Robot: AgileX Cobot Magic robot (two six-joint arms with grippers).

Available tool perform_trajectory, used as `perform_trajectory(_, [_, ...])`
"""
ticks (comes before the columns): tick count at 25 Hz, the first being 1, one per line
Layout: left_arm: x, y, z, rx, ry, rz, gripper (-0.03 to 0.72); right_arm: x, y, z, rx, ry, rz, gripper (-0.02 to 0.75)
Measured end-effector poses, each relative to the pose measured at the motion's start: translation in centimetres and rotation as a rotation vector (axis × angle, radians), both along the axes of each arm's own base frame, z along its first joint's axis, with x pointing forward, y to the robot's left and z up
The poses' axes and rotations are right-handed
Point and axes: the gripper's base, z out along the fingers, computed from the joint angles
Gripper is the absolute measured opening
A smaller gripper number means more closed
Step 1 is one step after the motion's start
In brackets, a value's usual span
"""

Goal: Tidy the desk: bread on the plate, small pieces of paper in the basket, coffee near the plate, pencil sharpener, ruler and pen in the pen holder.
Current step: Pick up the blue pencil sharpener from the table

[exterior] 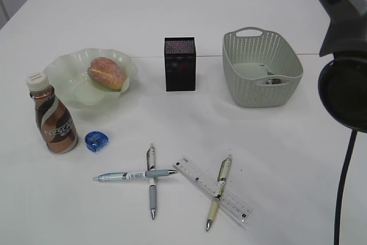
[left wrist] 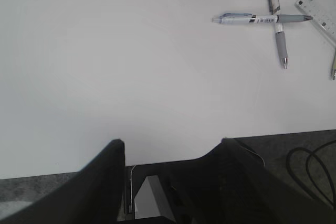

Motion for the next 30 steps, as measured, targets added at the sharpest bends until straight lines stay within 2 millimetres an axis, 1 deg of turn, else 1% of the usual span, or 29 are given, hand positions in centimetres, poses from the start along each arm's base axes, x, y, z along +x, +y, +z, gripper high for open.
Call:
perform_trajectory(5, [0.0, 0.0, 0.0, -0.004, 0.001, -0.001, 0.424, -1.2, 0.0, 2.3, 0.034, -0.038, 0.063, 0.505])
perform_trajectory(12, [0.0, 0.0, 0.0, -0.004, 0.001, -0.001, 0.424, -3.3, -0.1, 5.9, 0.020, -0.158, 0.224, 0.505])
perform_trajectory(18, [0.0, 0.0, 0.0, -0.004, 0.001, -0.001, 0.424, -5.0, -0.7, 8.6, 0.040, -0.219, 0.258, 0.505])
perform_trajectory(22, [0.0, -0.1, 0.0, -0.010, 0.001, -0.002, 0.424, -6.3, -1.3, 10.6, 0.073, -0.243, 0.242, 0.505])
perform_trajectory(25, [0.0, -0.1, 0.0, -0.016, 0.002, -0.003, 0.424, -7.9, -2.0, 12.9, 0.105, -0.277, 0.228, 0.505])
perform_trajectory(26, [0.0, -0.2, 0.0, -0.018, 0.002, -0.003, 0.424, -8.8, -2.4, 14.0, 0.117, -0.298, 0.224, 0.505])
perform_trajectory(28, [0.0, -0.2, 0.0, -0.018, 0.002, -0.003, 0.424, -10.8, -3.4, 16.4, 0.140, -0.349, 0.221, 0.505])
perform_trajectory(30, [0.0, -0.2, 0.0, -0.020, 0.003, -0.003, 0.424, -13.9, -4.9, 19.6, 0.174, -0.419, 0.213, 0.505])
